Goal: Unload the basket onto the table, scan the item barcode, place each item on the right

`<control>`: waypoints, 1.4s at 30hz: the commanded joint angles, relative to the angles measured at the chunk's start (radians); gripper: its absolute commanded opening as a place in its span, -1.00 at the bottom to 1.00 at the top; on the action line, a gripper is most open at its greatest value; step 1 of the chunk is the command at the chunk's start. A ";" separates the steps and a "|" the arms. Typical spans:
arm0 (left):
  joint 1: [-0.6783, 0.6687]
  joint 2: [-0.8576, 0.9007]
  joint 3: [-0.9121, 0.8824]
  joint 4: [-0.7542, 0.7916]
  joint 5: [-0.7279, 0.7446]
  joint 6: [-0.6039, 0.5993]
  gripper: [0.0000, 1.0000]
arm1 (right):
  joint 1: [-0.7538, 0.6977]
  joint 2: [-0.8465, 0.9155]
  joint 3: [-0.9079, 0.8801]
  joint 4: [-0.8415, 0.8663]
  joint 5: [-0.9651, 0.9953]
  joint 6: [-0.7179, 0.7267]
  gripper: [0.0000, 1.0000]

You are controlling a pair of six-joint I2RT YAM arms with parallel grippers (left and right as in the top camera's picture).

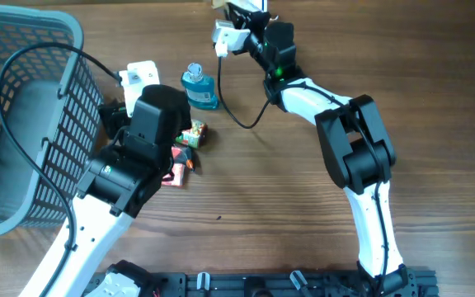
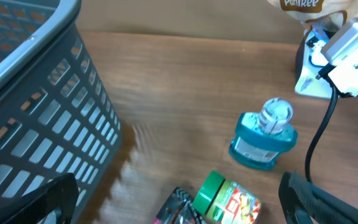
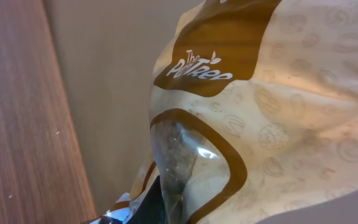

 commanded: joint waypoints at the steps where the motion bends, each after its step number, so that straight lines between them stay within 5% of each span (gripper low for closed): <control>1: 0.006 0.005 -0.002 -0.033 -0.024 0.010 1.00 | 0.004 0.013 0.029 0.029 -0.080 -0.061 -0.91; 11: 0.006 0.005 -0.002 -0.056 -0.024 0.010 1.00 | -0.005 0.013 0.029 0.073 -0.136 -0.346 -0.90; 23: 0.006 0.005 -0.002 -0.056 -0.025 0.010 1.00 | -0.017 0.040 0.029 0.054 -0.216 -0.395 -0.90; 32: 0.006 0.005 -0.002 -0.069 -0.025 0.009 1.00 | -0.015 -0.012 0.029 0.121 -0.171 -0.232 -0.90; 42: 0.006 0.005 -0.002 -0.079 -0.024 0.009 1.00 | -0.012 -0.351 0.029 0.053 0.249 0.037 -0.90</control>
